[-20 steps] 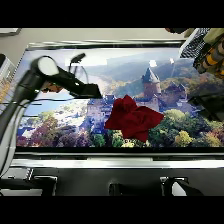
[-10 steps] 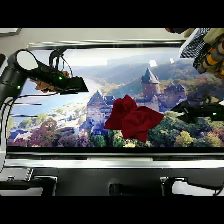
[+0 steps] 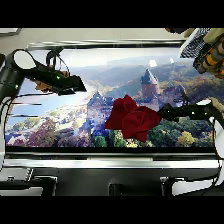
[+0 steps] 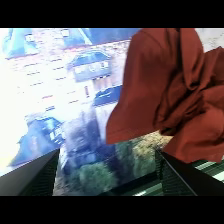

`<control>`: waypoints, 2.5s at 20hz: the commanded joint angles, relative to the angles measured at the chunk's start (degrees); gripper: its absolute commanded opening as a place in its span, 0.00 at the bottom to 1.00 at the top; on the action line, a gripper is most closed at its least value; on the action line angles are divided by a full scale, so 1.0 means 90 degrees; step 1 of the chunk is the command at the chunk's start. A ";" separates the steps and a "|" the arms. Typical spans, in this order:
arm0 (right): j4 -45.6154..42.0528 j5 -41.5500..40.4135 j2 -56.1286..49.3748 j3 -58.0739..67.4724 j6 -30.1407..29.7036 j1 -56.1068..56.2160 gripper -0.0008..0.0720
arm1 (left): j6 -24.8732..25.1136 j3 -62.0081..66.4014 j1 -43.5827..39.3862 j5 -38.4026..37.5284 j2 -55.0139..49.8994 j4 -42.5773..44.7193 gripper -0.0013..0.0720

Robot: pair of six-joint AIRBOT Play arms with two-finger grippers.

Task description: Fold the clothes and pants, and hang the long-sleeved shirts on hangers.

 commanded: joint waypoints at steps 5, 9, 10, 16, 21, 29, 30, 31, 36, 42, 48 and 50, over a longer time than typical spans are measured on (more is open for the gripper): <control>-0.0170 -0.0104 0.0138 0.0002 -0.0073 0.0194 0.05 | 0.1511 -0.2613 0.0486 0.1032 0.0476 -0.0903 0.92; -0.0138 0.0177 0.0379 0.0002 -0.0066 0.0194 0.06 | 0.2829 -0.4296 0.0153 0.2509 0.0117 -0.3181 0.92; -0.0146 0.0248 0.0420 0.0002 -0.0005 0.0194 0.06 | 0.2866 -0.4427 0.0010 0.2669 -0.0058 -0.3262 0.92; -0.0049 0.0593 0.0461 0.0002 0.0250 0.0194 0.06 | 0.3016 -0.4442 -0.0571 0.2888 -0.0911 -0.3684 0.92; -0.0044 0.0794 0.0474 0.0002 0.0270 0.0194 0.06 | 0.3130 -0.4340 -0.0750 0.2977 -0.1044 -0.4014 0.73; -0.0046 0.0758 0.0850 0.0002 0.0265 0.0194 0.06 | 0.2841 -0.4194 -0.1163 0.3072 -0.1358 -0.4090 0.50; -0.0046 0.0746 0.0923 0.0002 0.0265 0.0194 0.06 | 0.2841 -0.4107 -0.1185 0.3050 -0.1367 -0.4090 0.28; -0.0044 0.0738 0.1010 0.0002 0.0265 0.0194 0.06 | 0.2854 -0.3983 -0.1168 0.2958 -0.1360 -0.4087 0.04; 0.0085 0.0539 0.1972 0.0296 0.0097 0.0194 0.05 | 0.2538 -0.2623 -0.0665 0.1887 -0.1083 -0.3320 0.04; -0.0415 -0.0039 0.3602 0.2363 0.0328 0.0194 0.05 | 0.1134 -0.0483 0.0610 0.1195 0.0508 -0.0811 0.04; -0.0930 -0.0070 0.5306 0.4201 0.0942 0.0194 0.05 | 0.0879 0.1158 0.1625 0.0984 0.2582 -0.0619 0.03; -0.1664 -0.0180 0.5880 0.4422 0.1377 0.0194 0.05 | 0.0459 0.1202 0.1809 0.0979 0.3376 -0.0029 0.04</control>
